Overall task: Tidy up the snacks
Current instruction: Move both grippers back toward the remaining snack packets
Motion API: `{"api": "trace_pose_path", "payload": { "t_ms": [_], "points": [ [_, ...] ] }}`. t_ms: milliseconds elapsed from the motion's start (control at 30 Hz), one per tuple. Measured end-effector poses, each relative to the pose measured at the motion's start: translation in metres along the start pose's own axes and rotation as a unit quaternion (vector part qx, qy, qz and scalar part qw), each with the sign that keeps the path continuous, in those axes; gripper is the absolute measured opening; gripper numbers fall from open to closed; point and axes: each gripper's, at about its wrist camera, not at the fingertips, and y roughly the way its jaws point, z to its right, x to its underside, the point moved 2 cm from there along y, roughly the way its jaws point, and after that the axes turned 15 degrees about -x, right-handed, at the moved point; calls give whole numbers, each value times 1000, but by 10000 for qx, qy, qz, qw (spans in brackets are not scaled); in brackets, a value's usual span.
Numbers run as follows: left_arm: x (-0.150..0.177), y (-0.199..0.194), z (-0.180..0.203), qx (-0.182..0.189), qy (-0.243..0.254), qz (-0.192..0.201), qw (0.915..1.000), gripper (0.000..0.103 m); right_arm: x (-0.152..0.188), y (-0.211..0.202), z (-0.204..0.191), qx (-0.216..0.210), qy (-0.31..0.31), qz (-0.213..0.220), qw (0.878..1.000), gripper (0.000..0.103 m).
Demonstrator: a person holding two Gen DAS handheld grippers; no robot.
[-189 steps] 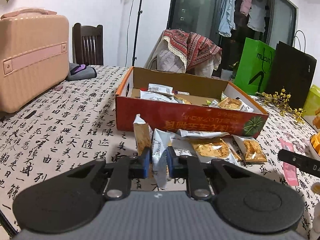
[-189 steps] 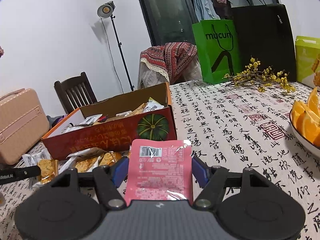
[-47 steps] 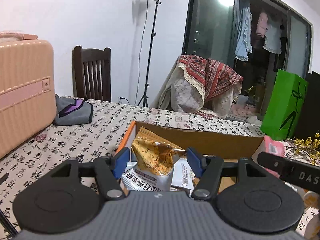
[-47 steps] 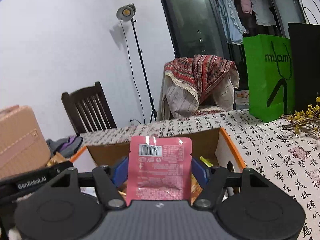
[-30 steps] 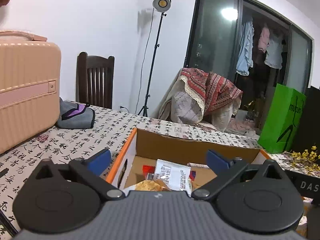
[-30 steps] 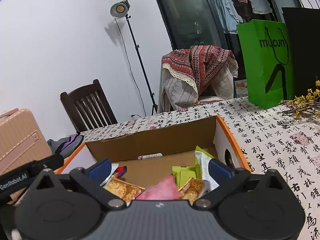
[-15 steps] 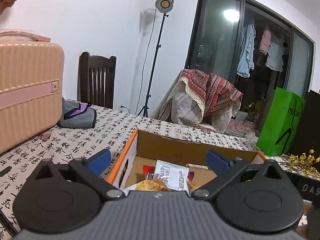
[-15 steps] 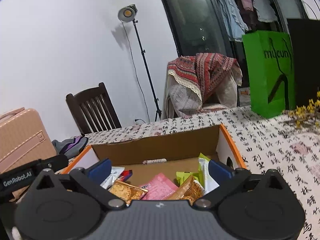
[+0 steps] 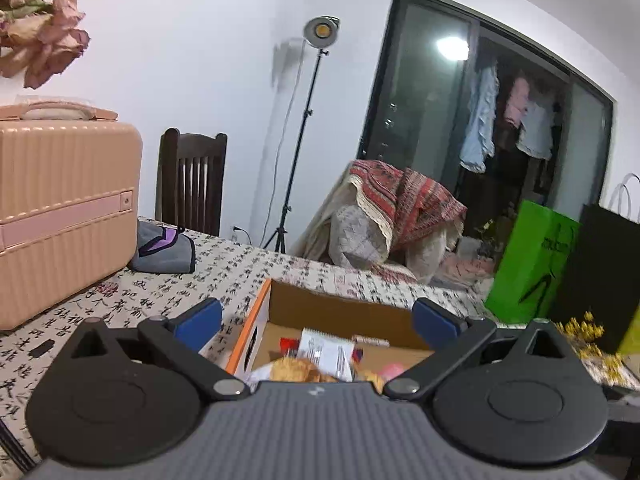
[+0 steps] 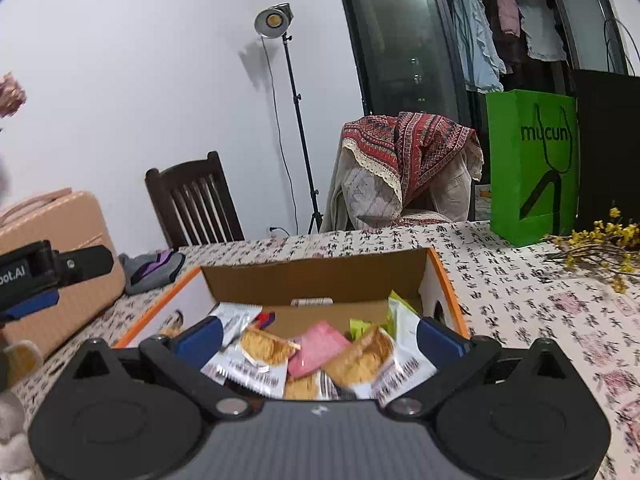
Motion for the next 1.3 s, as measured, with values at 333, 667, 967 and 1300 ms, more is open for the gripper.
{"api": "trace_pose_path", "payload": {
  "t_ms": [333,667,967,1300],
  "points": [
    [38,-29,-44,-80,364,-289,9989,103,36,-53,-17,94,-187,-224,9995,103],
    [74,-45,-86,-138,455,-489,9977,103,85,-73,-26,43,-113,-653,9978,103],
    [92,-37,-88,-105,657,-451,9968,103,100,-79,-24,171,-89,-756,9970,103],
    [96,-33,-89,-79,615,-388,9973,103,102,-72,-17,283,48,-838,9961,103]
  ]
}}
